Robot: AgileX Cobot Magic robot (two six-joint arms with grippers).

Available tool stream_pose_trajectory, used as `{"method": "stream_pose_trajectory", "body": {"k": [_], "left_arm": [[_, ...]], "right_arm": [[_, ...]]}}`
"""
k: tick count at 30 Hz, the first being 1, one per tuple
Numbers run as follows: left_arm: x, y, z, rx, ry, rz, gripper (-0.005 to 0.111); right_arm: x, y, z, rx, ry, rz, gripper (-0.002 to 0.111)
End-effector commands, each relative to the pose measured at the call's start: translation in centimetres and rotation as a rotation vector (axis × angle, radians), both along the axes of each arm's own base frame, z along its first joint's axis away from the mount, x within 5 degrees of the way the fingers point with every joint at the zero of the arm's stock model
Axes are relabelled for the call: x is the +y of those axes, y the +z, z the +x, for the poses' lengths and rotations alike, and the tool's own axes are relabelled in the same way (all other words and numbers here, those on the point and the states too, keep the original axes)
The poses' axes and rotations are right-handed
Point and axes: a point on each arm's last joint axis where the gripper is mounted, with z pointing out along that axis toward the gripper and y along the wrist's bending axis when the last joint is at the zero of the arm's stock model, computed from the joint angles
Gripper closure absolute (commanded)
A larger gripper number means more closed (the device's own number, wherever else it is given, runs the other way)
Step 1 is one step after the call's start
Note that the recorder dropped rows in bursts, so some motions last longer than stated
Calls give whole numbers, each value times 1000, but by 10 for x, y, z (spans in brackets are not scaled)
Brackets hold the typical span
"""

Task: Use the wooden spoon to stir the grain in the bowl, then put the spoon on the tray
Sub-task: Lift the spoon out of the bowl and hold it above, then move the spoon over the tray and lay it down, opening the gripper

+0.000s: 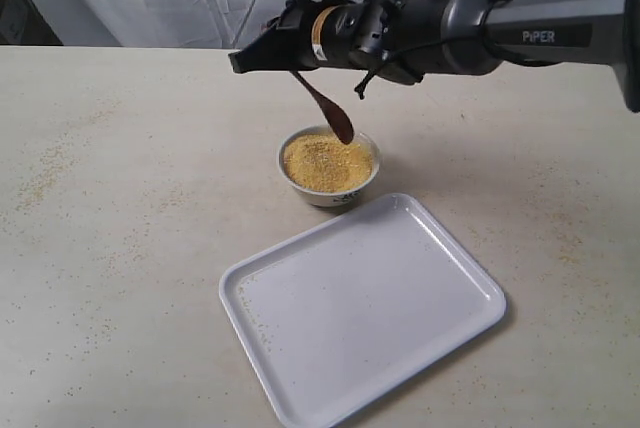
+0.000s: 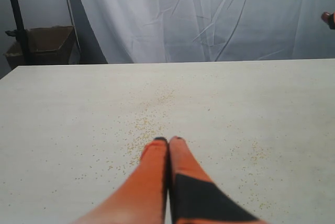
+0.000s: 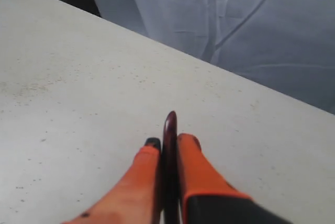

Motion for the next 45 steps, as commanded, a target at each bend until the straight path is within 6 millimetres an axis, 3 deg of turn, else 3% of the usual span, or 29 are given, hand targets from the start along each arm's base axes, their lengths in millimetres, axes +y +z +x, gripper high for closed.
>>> {"method": "stream_pose_trajectory", "body": {"k": [1, 4, 7, 12, 16, 19, 24, 29, 35, 38, 40, 41, 43, 45], "left_arm": [[0, -1, 0, -5, 1, -1, 107], [0, -1, 0, -5, 1, -1, 107], [0, -1, 0, -5, 1, -1, 107], [0, -1, 0, -5, 1, -1, 107], [0, -1, 0, -5, 1, -1, 107], [0, -1, 0, -5, 1, -1, 107], [0, -1, 0, -5, 1, -1, 107], [0, -1, 0, -5, 1, -1, 107], [0, -1, 0, -5, 1, -1, 107], [0, -1, 0, -5, 1, -1, 107], [0, -1, 0, -5, 1, -1, 107], [0, -1, 0, -5, 1, -1, 107], [0, -1, 0, -5, 1, -1, 107], [0, -1, 0, -5, 1, -1, 107]], "right_arm": [[-23, 34, -7, 57, -165, -68, 106], [-38, 52, -16, 111, -254, -127, 109], [-45, 64, -30, 195, -231, -185, 109], [-37, 66, -74, 489, 154, -306, 109], [-25, 57, -106, 743, 439, -224, 109], [-16, 42, -120, 789, 561, -150, 109], [-8, 0, -137, 798, 628, -105, 109], [-4, -41, -142, 783, 558, -161, 109], [4, -66, -138, 755, 502, -186, 109], [6, -71, -137, 766, 491, -178, 97], [5, -72, -137, 763, 495, -190, 81], [4, -72, -137, 757, 501, -208, 63], [3, -69, -137, 780, 495, -198, 49], [-1, -59, -137, 782, 466, -238, 49]]}}
